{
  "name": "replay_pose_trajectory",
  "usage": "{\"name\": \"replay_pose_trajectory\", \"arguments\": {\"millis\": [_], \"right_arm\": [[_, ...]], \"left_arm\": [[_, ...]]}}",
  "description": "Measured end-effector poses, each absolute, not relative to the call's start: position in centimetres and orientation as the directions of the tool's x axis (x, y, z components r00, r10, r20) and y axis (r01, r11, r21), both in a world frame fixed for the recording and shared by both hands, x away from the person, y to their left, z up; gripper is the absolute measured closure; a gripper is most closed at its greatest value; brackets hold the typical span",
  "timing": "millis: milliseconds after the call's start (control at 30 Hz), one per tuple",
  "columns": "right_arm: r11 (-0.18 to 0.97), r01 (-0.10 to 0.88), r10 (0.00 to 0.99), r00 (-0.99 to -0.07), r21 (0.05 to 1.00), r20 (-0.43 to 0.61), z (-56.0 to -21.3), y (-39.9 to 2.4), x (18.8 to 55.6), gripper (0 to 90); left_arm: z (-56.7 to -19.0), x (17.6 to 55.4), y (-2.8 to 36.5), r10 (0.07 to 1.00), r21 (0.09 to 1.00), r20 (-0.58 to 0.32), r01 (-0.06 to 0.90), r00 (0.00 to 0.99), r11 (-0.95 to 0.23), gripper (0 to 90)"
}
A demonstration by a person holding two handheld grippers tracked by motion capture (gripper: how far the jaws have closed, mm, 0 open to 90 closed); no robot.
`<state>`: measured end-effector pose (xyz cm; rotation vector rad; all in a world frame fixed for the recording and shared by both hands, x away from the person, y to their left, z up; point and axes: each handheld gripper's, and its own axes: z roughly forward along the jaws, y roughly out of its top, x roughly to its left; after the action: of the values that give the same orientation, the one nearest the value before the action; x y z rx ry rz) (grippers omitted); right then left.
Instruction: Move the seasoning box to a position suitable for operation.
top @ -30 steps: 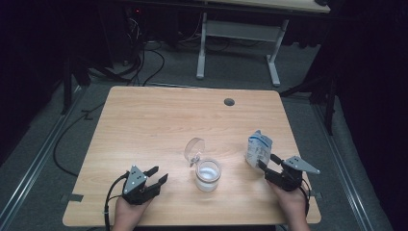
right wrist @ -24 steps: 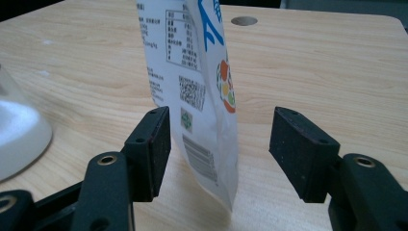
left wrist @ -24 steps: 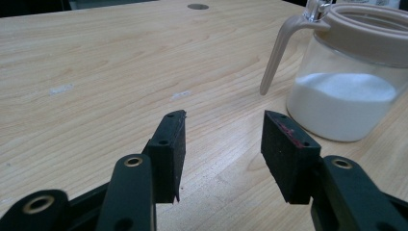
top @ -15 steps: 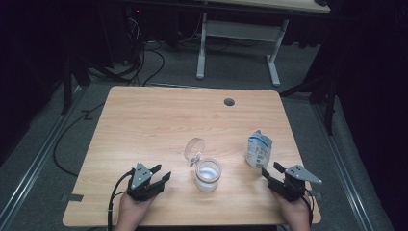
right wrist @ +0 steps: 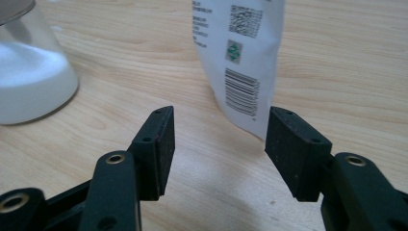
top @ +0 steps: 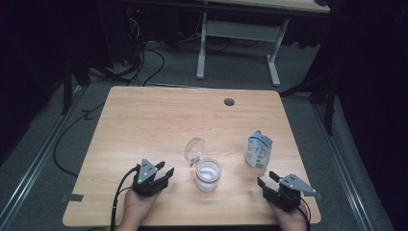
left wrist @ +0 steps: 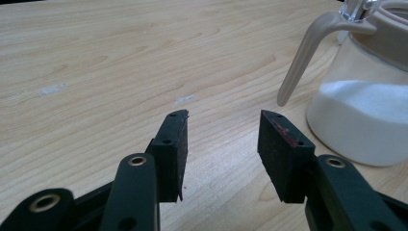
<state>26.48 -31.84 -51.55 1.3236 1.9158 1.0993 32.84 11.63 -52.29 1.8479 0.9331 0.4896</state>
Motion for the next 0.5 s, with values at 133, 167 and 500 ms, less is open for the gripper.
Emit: {"name": "replay_pose_trajectory", "arguments": {"millis": [133, 167, 500], "right_arm": [[0.188, 0.471, 0.928, -0.372, 0.862, 0.001, -51.7, -31.4, 26.3, 44.3], [0.195, 0.473, 0.923, -0.384, 0.859, 0.001, -51.7, -31.1, 26.3, 44.1], [0.244, 0.448, 0.891, -0.454, 0.860, -0.016, -51.7, -28.7, 27.1, 45.5]], "left_arm": [[-52.4, 33.1, 11.3, 0.770, 0.886, -0.082, 0.400, 0.633, -0.234, 54.1], [-52.5, 33.2, 11.2, 0.766, 0.881, -0.096, 0.412, 0.636, -0.232, 54.1], [-52.5, 32.4, 11.7, 0.761, 0.878, -0.078, 0.406, 0.644, -0.253, 53.8]]}}
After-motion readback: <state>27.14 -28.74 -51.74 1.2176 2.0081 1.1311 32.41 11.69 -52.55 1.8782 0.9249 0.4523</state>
